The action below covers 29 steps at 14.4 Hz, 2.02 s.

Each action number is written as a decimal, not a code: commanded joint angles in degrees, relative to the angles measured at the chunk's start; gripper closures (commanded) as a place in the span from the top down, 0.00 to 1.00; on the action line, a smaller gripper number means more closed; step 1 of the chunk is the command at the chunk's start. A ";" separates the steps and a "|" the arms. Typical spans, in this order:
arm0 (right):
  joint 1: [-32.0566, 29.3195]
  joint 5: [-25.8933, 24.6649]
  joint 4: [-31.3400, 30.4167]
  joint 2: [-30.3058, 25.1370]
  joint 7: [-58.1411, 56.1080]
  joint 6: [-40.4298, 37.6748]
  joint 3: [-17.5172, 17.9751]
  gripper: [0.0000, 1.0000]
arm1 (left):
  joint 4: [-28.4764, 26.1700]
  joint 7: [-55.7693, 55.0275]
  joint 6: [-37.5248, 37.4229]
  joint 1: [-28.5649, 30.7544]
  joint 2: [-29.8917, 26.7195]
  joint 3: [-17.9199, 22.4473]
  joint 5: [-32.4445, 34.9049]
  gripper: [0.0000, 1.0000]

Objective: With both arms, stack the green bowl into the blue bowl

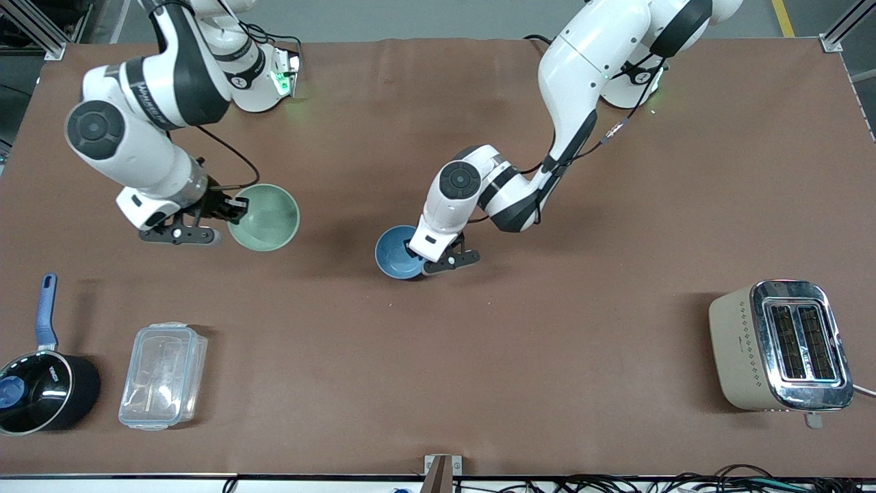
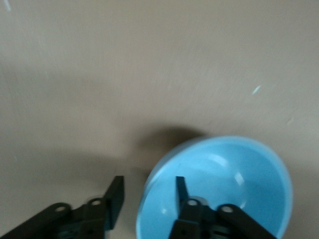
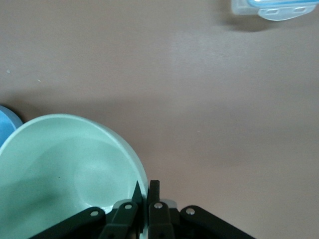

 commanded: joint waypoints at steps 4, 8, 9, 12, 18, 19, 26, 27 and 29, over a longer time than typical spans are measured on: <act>-0.54 1.53 4.49 3.60 6.39 -1.66 3.67 0.00 | -0.39 4.33 -11.00 13.70 -13.86 0.89 5.51 1.00; 3.40 5.05 8.96 8.43 13.14 -1.04 4.47 0.00 | -0.39 13.39 -19.35 22.76 -20.64 0.80 5.51 1.00; 5.24 4.88 10.11 9.66 14.73 -0.87 4.47 0.00 | -0.39 15.67 -21.46 24.08 -22.39 0.88 5.51 1.00; 9.37 4.44 11.00 13.18 19.57 3.60 4.47 0.00 | -0.39 26.64 -27.80 29.71 -27.14 0.36 4.81 1.00; 14.84 0.67 10.47 20.91 28.97 15.21 4.47 0.00 | 1.88 42.31 -41.14 35.34 -35.14 0.44 4.54 1.00; 15.28 -0.65 10.47 21.62 30.21 15.91 4.47 0.00 | 3.55 44.93 -43.69 36.04 -35.41 0.62 4.54 1.00; 17.30 -1.45 7.49 23.47 31.62 21.00 4.47 0.00 | -4.33 60.07 -50.75 29.02 -45.95 13.36 -0.82 1.00; 17.74 -1.54 6.26 23.47 31.62 22.41 4.38 0.00 | -6.09 60.08 -50.75 29.10 -47.62 13.28 -0.99 1.00; 17.83 -1.45 5.90 23.47 31.71 23.48 4.38 0.00 | -9.25 59.99 -50.75 29.28 -50.52 13.28 -3.18 1.00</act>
